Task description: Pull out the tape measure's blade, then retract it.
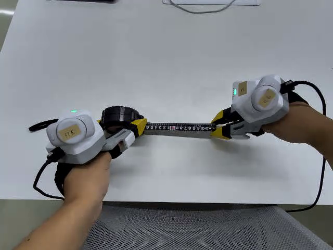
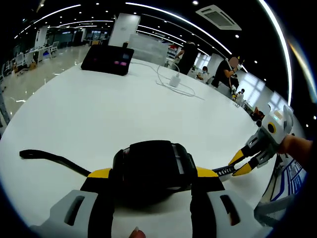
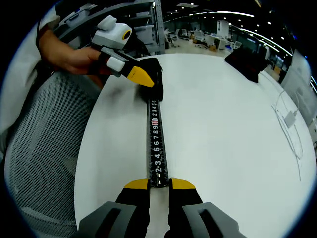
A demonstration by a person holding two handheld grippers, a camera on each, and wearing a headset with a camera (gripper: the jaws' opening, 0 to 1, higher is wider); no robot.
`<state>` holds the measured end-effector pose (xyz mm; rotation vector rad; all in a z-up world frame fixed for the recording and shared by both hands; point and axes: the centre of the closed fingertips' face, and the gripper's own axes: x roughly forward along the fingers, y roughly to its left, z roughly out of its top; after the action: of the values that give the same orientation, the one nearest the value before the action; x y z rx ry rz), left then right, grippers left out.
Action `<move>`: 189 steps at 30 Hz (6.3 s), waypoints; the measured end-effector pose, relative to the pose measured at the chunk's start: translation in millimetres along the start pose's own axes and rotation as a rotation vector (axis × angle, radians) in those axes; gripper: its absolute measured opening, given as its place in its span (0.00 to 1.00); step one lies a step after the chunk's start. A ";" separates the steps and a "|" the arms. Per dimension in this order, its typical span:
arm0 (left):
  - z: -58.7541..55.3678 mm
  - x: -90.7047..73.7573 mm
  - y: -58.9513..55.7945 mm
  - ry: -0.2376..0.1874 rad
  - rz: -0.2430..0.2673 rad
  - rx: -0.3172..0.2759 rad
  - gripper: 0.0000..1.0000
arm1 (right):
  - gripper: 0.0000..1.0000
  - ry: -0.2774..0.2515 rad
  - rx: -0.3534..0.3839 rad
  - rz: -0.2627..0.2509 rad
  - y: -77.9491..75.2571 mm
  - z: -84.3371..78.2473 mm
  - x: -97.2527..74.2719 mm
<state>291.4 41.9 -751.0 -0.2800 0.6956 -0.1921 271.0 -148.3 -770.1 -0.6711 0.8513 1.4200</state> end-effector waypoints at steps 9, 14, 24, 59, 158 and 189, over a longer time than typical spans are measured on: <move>0.0 -0.3 0.2 0.002 -0.004 -0.005 0.57 | 0.10 -0.023 -0.011 0.013 1.2 17.4 10.1; 0.3 -0.3 0.2 0.002 -0.008 -0.012 0.57 | 0.10 -0.033 -0.008 0.018 1.3 24.0 14.5; 0.6 -1.0 -0.5 0.000 -0.016 -0.021 0.57 | 0.10 -0.060 0.004 0.031 1.3 36.8 25.4; 0.2 0.4 -0.8 0.011 -0.008 0.000 0.57 | 0.10 -0.103 0.020 0.049 3.9 59.7 44.0; 3.2 -10.2 -7.7 -0.022 -0.099 0.117 0.80 | 0.45 -0.283 0.089 0.034 16.7 108.2 57.0; 13.8 -43.2 -10.8 0.003 -0.186 0.409 0.94 | 0.72 -0.346 0.180 -0.066 28.7 93.0 -3.8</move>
<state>267.1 45.7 -711.4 0.0484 0.6173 -0.5045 252.2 -71.8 -712.8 -0.3015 0.6662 1.3321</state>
